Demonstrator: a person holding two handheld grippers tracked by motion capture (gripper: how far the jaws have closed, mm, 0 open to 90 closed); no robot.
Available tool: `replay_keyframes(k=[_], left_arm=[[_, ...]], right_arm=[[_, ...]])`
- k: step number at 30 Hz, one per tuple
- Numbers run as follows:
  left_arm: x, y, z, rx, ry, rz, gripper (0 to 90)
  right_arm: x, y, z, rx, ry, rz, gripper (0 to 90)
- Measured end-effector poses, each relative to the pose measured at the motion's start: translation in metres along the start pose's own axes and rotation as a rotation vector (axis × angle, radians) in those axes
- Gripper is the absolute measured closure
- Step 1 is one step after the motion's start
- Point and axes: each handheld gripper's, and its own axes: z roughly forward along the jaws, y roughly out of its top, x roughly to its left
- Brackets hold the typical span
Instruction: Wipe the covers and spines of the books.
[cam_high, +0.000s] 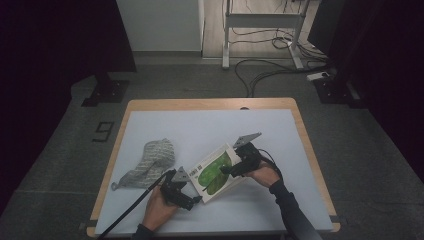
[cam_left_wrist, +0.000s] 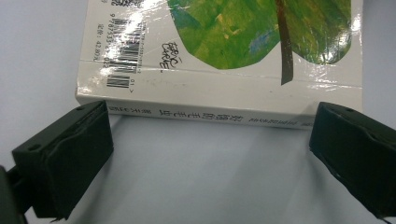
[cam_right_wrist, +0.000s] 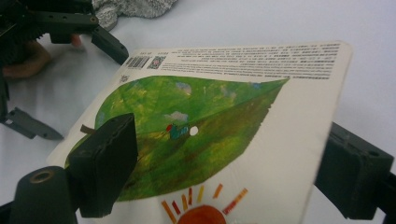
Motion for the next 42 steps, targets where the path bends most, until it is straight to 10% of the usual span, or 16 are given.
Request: replay_keyframes(k=[16,42], left_arm=[[0.000,0.000,0.000,0.001,-0.001,0.001,0.0],[0.006,0.005,-0.008,-0.007,-0.032,-0.064,0.0]], right_arm=[[0.000,-0.004,-0.011,0.092,0.016,-0.052,29.8],[0.002,-0.028,-0.025,0.075,0.015,-0.069,50.0]])
